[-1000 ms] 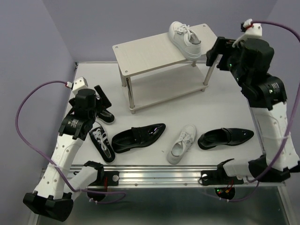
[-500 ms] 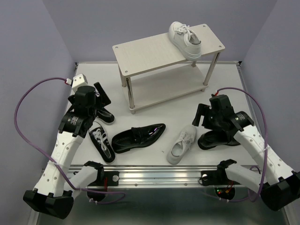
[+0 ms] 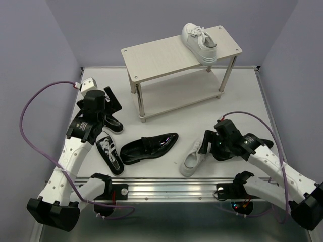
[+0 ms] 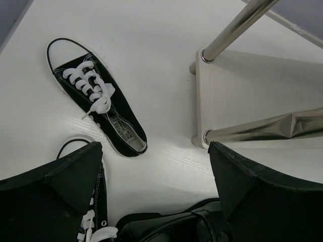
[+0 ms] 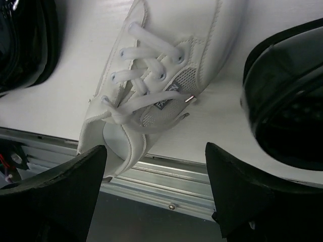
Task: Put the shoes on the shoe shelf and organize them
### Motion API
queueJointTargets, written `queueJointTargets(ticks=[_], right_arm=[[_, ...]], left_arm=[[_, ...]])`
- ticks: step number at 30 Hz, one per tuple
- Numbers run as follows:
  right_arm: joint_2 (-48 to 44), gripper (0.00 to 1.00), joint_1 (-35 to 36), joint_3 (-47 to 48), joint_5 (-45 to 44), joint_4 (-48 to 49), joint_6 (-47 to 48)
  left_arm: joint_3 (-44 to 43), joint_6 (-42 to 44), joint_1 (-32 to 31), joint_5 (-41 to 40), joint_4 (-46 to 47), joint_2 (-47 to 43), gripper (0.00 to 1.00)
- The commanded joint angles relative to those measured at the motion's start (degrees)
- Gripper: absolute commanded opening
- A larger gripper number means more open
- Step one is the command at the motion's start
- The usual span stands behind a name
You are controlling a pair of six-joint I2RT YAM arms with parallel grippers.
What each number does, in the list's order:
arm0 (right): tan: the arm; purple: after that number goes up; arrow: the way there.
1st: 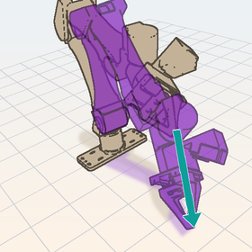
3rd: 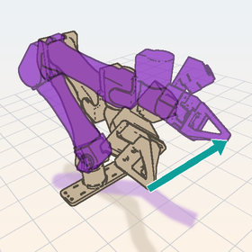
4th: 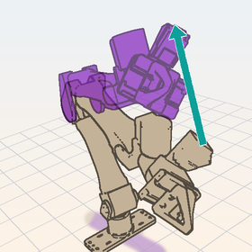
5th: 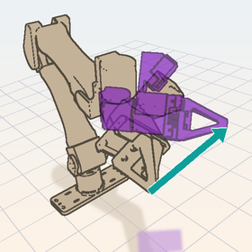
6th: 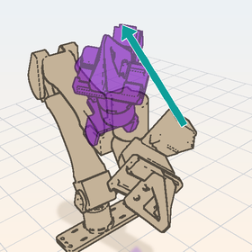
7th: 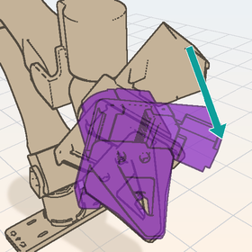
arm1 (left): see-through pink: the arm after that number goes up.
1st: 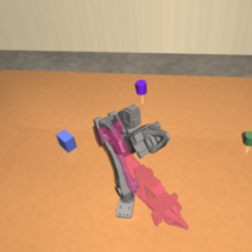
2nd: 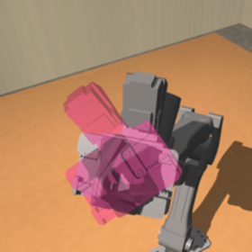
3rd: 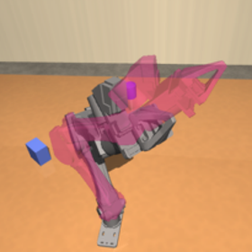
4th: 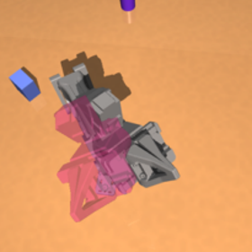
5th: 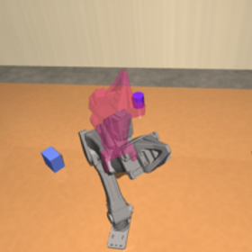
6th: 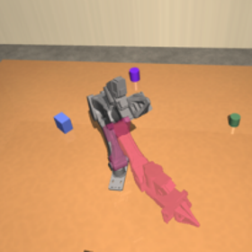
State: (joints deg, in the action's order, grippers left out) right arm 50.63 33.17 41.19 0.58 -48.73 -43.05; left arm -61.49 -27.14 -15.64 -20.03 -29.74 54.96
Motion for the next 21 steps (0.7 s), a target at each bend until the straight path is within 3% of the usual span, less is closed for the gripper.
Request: queueJointTargets(ticks=[1, 5, 9, 13, 18, 19, 21], right_arm=[[2.1, 0.85, 7.2, -0.8, -2.4, 5.2, -4.6], [6.0, 0.86, 12.7, -1.9, -5.5, 8.0, -7.0], [8.8, 0.83, 13.4, -4.6, -8.3, 10.0, -8.1], [10.1, 0.63, 13.4, -6.3, -9.5, 12.5, -7.7], [13.7, 0.4, 13.4, -1.9, -10.9, 13.0, 0.5], [14.1, 0.21, 13.4, -0.8, -12.5, 12.8, 1.7], [15.9, 0.01, 13.4, 2.2, -15.6, 12.5, 5.6]], left_arm=[[0.4, -0.4, 0.3, 0.3, 2.1, -0.5, 0.99], [0.8, -0.6, 0.3, 0.3, 1.7, -1.3, 0.99], [1.1, -0.7, 0.3, 0.3, 1.4, -1.7, 0.99], [1.6, -0.8, 0.3, 0.6, 1.6, -1.9, 0.99], [1.4, -0.7, 0.3, 1.0, 2.1, -1.4, 0.99], [1.3, -0.6, 0.3, 1.2, 2.2, -1.3, 0.99], [1.3, -0.6, 0.3, 1.4, 2.2, -1.3, 0.99]])
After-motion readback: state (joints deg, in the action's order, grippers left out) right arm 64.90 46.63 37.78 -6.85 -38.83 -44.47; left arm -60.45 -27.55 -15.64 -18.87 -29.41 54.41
